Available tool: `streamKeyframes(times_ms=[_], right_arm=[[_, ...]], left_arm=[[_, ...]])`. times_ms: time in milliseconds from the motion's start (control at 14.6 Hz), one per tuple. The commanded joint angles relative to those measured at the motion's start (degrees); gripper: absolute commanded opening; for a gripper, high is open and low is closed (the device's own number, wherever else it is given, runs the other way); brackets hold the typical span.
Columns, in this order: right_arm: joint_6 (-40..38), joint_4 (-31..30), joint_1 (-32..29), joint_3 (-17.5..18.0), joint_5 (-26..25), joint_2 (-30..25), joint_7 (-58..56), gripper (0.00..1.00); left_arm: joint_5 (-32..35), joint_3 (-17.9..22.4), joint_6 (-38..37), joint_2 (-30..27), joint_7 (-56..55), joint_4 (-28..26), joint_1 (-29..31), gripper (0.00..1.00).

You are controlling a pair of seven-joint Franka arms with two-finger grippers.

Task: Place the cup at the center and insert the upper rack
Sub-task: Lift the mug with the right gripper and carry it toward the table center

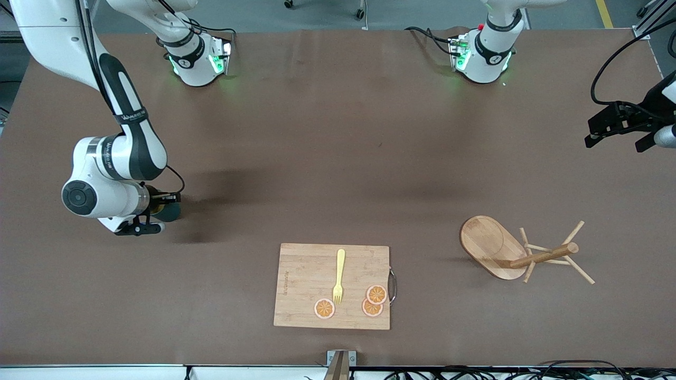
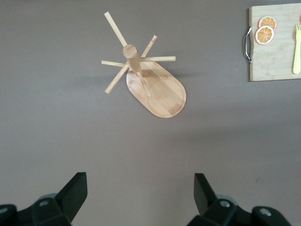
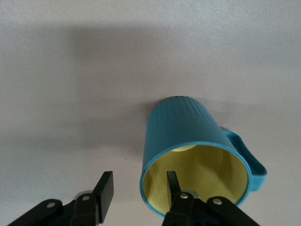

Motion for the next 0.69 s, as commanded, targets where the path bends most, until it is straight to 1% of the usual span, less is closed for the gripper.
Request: streamKeyframes(times_ms=[0,137,206,275,481,618], right_arm=[[1.18,-0.56,-0.48,0.24,-0.47,0.33,0.18,0.43],[0.65,-0.65,-0.30,0.24,-0.47,0.33,0.26,0.14],[0.39,-0.47,-0.48,0.24,-0.47,0.33,0.35,0.03],[0.38,-0.38,-0.48,0.24,-0.47,0.33,0.35,0.00],[-0.14,0.40,0.13,0.24,-0.38,0.24,0.61,0.00],[-6.52,4.43,1.88,0.51,0.06,0.24,3.41,0.00]], left_arm=[[-0.37,-0.14,-1.03,-0.10,-0.58,0.82,0.11,1.00],[-0.37,-0.14,-1.03,-0.10,-0.58,0.82,0.11,1.00],[-0.37,-0.14,-1.03,-0.10,-0.58,0.82,0.11,1.00],[-0.37,-0.14,-1.03,-0.10,-0.50,0.82,0.20,1.00],[-0.37,-0.14,-1.03,-0.10,-0.49,0.73,0.20,1.00],[-0.37,-0.14,-1.03,-0.10,-0.49,0.82,0.20,1.00]])
